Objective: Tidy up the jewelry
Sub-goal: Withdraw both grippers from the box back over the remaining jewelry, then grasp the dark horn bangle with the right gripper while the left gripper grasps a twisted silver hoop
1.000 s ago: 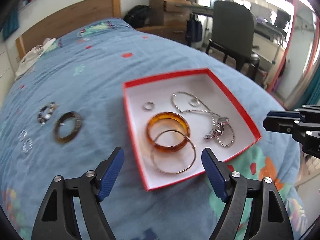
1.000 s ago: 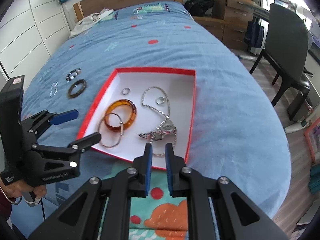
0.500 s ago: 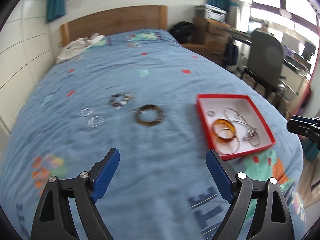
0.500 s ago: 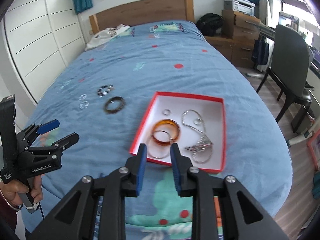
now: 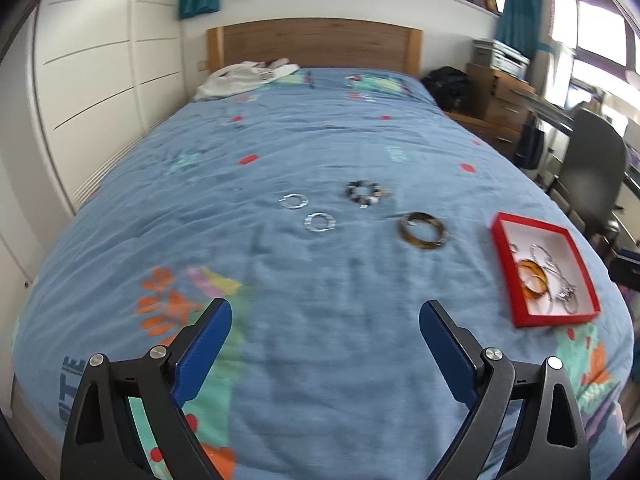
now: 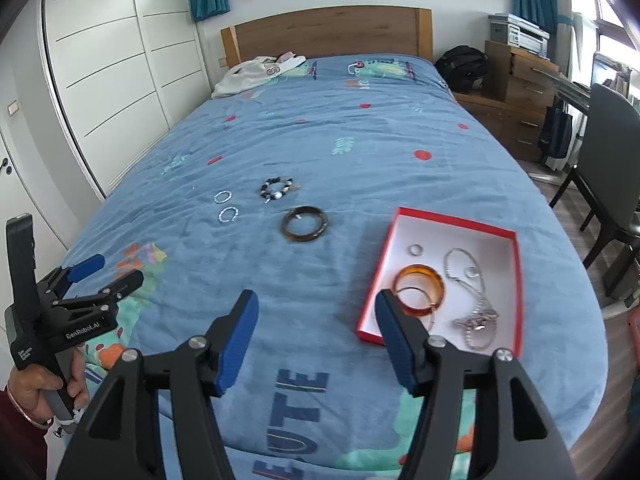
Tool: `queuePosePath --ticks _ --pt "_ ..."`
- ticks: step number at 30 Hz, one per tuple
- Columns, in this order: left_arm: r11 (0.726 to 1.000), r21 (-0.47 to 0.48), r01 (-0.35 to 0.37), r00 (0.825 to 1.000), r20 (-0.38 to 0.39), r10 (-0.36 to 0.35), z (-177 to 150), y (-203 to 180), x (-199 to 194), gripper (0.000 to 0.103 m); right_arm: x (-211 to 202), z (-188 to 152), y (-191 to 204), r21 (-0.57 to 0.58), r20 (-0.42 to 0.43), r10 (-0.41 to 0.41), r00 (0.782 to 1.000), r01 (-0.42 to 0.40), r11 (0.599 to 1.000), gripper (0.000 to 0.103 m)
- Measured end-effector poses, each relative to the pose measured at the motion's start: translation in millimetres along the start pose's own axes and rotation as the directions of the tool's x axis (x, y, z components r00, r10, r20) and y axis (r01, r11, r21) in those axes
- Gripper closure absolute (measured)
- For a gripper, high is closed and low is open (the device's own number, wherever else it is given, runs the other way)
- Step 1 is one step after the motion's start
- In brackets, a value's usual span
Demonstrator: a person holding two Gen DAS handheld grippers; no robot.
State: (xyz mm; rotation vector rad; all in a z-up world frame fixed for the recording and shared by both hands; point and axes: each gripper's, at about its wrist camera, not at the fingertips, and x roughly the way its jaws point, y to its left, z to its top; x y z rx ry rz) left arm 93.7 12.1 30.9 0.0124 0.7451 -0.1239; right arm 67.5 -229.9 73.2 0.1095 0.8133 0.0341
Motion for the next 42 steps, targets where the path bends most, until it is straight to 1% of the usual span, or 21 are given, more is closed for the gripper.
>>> queuePosePath --ticks 3,8,12,14,18,25,29,35,40,42 --pt "0.999 -0.028 -0.018 1.0 -0.005 0.018 -3 19 6 0.008 15 0 7 0.003 -0.005 -0.001 1.0 0.001 1.0 0.04" --pt "0.997 -0.066 -0.047 0.998 -0.038 0.044 -6 46 23 0.006 44 0 13 0.028 -0.001 -0.008 1.0 0.008 1.0 0.035" --pt "0.995 -0.091 -0.041 0.998 -0.056 0.036 -2 57 41 0.004 73 6 21 0.025 -0.018 -0.001 1.0 0.002 1.0 0.031" --pt "0.995 -0.1 -0.024 0.998 -0.063 0.018 3 59 53 0.003 93 10 26 0.02 -0.031 0.01 0.999 -0.01 1.0 0.031" --pt "0.995 -0.097 0.005 0.997 -0.079 -0.013 16 53 85 0.002 133 20 32 0.02 -0.054 0.024 0.998 -0.023 1.0 0.03" --pt "0.997 -0.075 0.036 0.992 -0.116 -0.045 39 30 152 0.002 198 34 21 0.049 -0.078 0.031 0.996 -0.028 0.998 0.029" --pt "0.999 -0.04 0.034 0.989 -0.144 -0.039 48 14 191 0.002 234 43 14 0.055 -0.101 0.032 0.994 -0.026 0.998 0.029" --pt "1.0 -0.025 0.002 0.984 -0.177 -0.006 54 5 235 0.002 271 50 6 0.062 -0.124 0.028 0.992 -0.021 0.998 0.029" --pt "1.0 -0.023 -0.021 0.985 -0.172 0.017 57 5 255 0.002 291 57 6 0.063 -0.125 0.023 0.992 -0.015 0.998 0.028" --pt "1.0 -0.022 -0.02 0.986 -0.165 0.016 58 4 258 0.006 297 60 7 0.062 -0.124 0.016 0.992 -0.008 0.998 0.027"
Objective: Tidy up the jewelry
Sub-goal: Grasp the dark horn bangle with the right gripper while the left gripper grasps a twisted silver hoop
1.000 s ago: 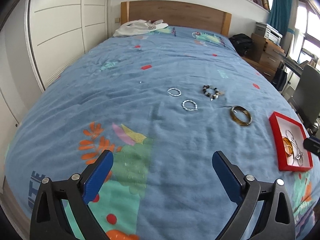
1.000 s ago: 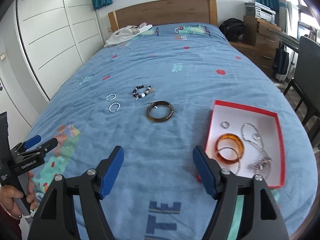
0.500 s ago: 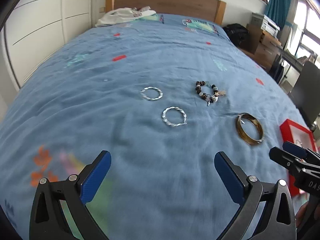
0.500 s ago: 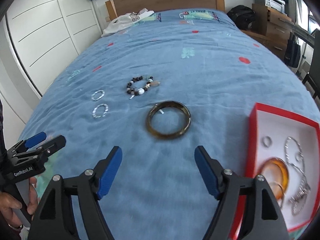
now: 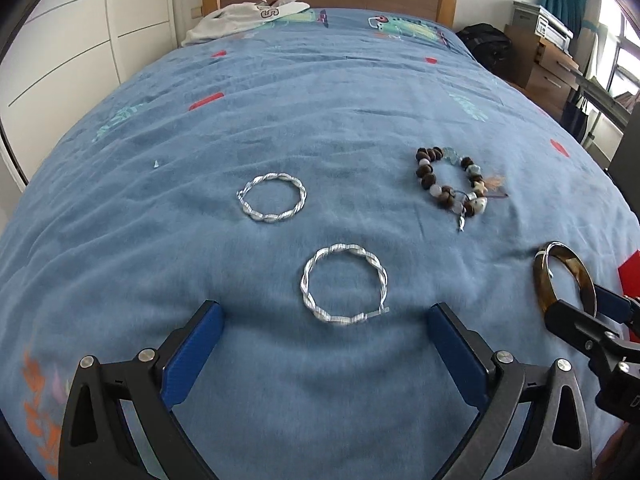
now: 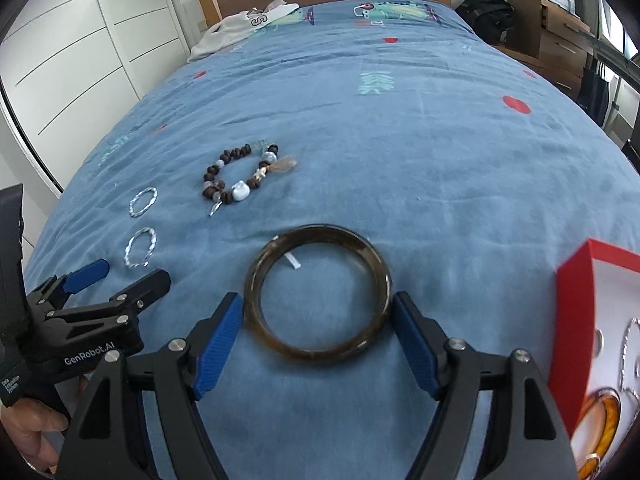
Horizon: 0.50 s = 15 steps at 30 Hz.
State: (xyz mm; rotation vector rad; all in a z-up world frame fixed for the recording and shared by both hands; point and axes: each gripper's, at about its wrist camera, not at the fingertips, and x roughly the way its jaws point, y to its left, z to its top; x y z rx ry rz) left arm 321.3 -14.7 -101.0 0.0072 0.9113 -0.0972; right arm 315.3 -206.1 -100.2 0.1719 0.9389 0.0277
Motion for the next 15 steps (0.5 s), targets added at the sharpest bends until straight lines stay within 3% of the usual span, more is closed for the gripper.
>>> queuePosePath --ticks 8,15 --pt "1.0 -0.007 0.025 1.0 0.018 -0.025 4 0 3 0.011 10 7 -2 0.001 0.014 -0.007 1.0 0.007 1.0 0.026" --pt "1.0 0.01 0.02 0.999 0.042 -0.02 10 -5 4 0.025 13 10 -8 0.001 0.028 0.025 0.999 -0.025 1.0 0.026"
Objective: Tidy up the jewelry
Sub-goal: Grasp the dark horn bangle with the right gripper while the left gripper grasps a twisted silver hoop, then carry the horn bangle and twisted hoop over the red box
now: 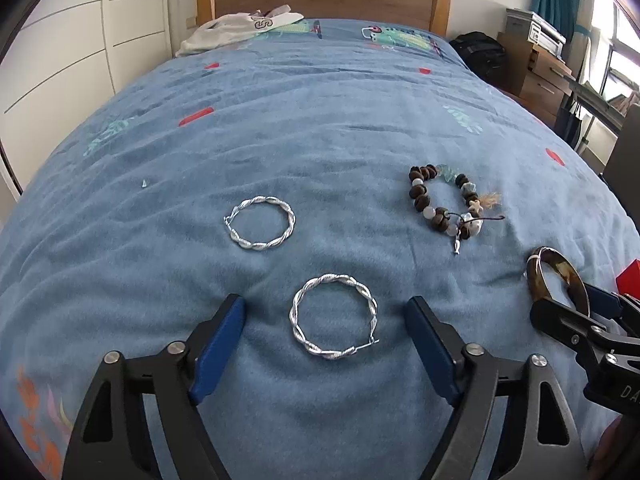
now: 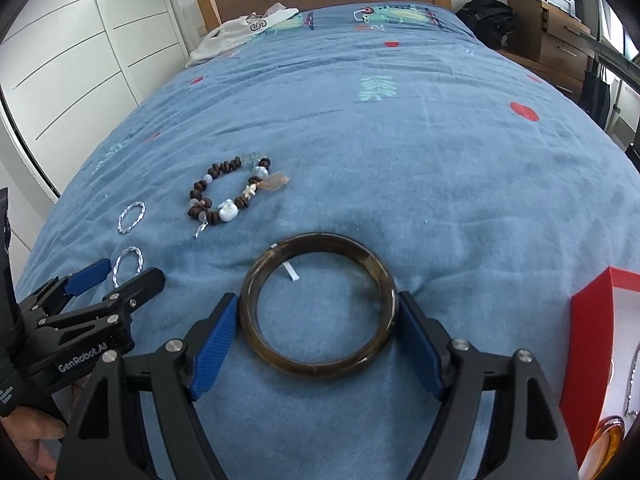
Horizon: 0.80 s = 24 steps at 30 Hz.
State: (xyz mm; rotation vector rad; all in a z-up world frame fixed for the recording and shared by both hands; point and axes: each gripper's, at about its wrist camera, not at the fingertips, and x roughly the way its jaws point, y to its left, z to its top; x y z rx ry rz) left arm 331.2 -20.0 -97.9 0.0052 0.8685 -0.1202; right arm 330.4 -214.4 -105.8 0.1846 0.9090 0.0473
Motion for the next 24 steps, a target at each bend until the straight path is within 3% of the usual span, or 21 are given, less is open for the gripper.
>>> queuePosePath --ticks 4,10,24 --pt "1.0 0.001 0.0 1.0 0.011 0.0 1 -1 2 0.035 4 2 0 -0.004 -0.006 0.004 1.0 -0.004 1.0 0.026" --pt "1.0 -0.008 0.016 1.0 0.024 -0.016 1 1 -2 0.063 1 1 1 -0.014 0.021 0.008 1.0 -0.008 1.0 0.027" --pt "0.999 -0.022 0.042 0.998 0.052 -0.041 -9 5 -40 0.063 -41 -9 7 0.013 0.078 0.049 0.996 -0.05 0.999 0.027"
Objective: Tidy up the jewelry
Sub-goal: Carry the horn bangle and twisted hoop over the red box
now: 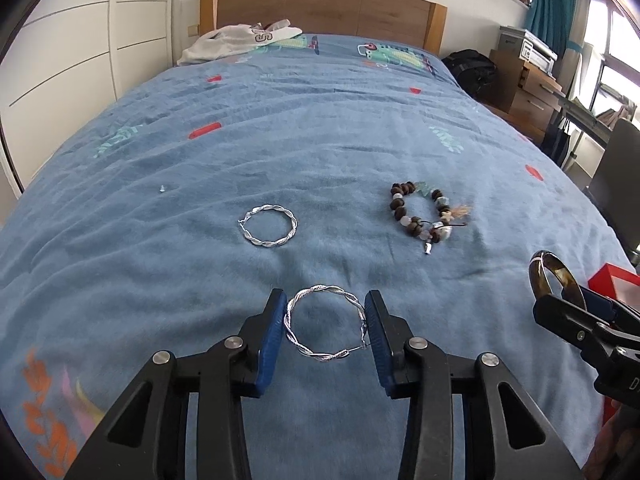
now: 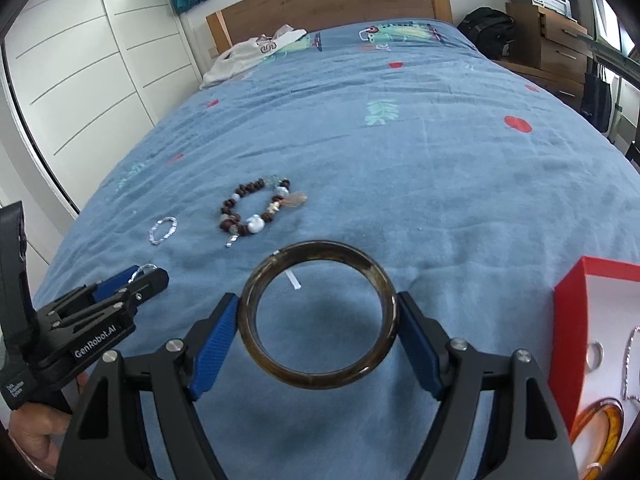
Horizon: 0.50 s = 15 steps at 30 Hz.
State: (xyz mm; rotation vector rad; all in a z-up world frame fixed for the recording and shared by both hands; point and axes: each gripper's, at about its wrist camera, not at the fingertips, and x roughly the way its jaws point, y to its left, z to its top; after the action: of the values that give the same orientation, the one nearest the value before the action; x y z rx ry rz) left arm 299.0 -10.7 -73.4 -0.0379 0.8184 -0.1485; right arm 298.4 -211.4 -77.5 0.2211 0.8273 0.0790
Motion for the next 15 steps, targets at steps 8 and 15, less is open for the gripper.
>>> queuePosePath --ticks 8,15 --pt "0.999 0.025 0.036 0.999 0.04 -0.037 6 -23 -50 0.063 -58 -1 4 -0.004 0.051 -0.007 0.999 0.007 1.0 0.027" --pt "0.991 0.068 0.112 0.989 0.085 -0.118 13 -74 -94 0.063 -130 -4 -25 0.015 0.111 -0.075 0.991 0.073 0.997 0.027"
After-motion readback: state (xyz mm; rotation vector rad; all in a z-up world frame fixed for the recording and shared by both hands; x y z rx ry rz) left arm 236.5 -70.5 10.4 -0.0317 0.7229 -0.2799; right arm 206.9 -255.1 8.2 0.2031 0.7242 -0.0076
